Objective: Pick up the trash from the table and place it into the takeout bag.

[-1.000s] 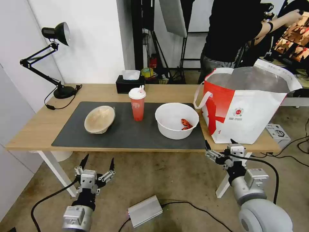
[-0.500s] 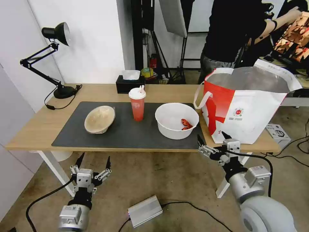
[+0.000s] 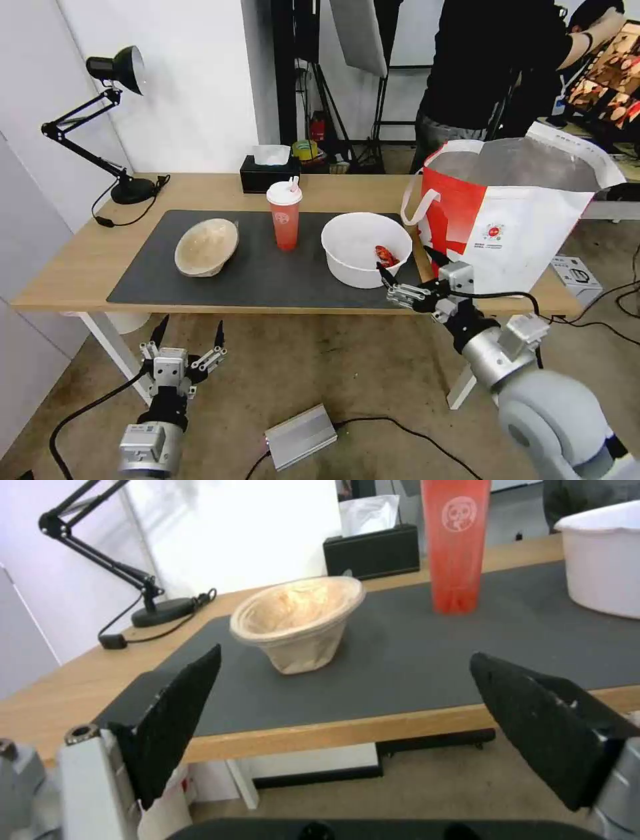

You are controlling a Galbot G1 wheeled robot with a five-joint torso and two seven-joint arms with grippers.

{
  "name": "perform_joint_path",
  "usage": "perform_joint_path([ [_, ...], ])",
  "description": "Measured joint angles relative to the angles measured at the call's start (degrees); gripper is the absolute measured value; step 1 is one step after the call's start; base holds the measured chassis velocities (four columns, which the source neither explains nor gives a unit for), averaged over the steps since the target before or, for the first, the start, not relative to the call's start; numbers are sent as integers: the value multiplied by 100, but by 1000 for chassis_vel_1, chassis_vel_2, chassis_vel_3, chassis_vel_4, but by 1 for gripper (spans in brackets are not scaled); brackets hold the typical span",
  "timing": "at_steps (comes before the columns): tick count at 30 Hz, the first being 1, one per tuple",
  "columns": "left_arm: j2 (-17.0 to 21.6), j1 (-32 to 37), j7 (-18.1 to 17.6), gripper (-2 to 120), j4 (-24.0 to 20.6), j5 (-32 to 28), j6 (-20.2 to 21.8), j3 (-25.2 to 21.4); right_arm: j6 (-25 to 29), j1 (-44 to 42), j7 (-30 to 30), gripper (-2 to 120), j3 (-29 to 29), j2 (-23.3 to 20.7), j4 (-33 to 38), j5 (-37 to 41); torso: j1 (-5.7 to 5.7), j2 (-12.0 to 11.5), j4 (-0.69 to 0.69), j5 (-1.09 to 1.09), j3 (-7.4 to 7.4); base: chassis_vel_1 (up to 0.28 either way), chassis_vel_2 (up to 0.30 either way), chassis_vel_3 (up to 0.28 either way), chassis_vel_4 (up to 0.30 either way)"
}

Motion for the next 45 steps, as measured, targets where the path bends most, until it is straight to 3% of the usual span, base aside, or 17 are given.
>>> perform_joint_path([
  [3, 0, 0, 0, 100, 0, 0, 0, 0, 0, 0, 0, 100, 0, 0, 0, 0, 0, 0, 0, 0, 0, 0, 0, 0, 0],
  [4, -80, 0, -1, 100, 16, 31, 3, -1, -6, 588, -804, 100, -4, -615, -245, 7, 0, 0, 0, 0, 0, 0, 0, 0, 0],
  [13, -173, 4, -2, 100, 16, 59, 4, -9, -195, 1569, -1349, 100, -423, -1180, -616, 176, 0, 0, 0, -1, 0, 0, 0, 0, 0],
  [16, -227, 15, -2, 100, 0, 67, 7, -45, -226, 2521, -1712, 100, -1038, -1580, -1057, 302, 0, 0, 1, -1, 0, 0, 0, 0, 0],
  [31, -293, -32, -3, 100, 45, 72, 10, -60, -413, 3874, -1851, 100, -2171, -1960, -1586, 656, 0, 0, 0, -1, 0, 0, 0, 0, 0],
  [45, -293, -34, -4, 100, 63, 77, 13, -55, -1172, 4793, -1551, 100, -3057, -2140, -1633, 2192, 0, 0, 0, -1, 0, 0, 0, 0, 0],
])
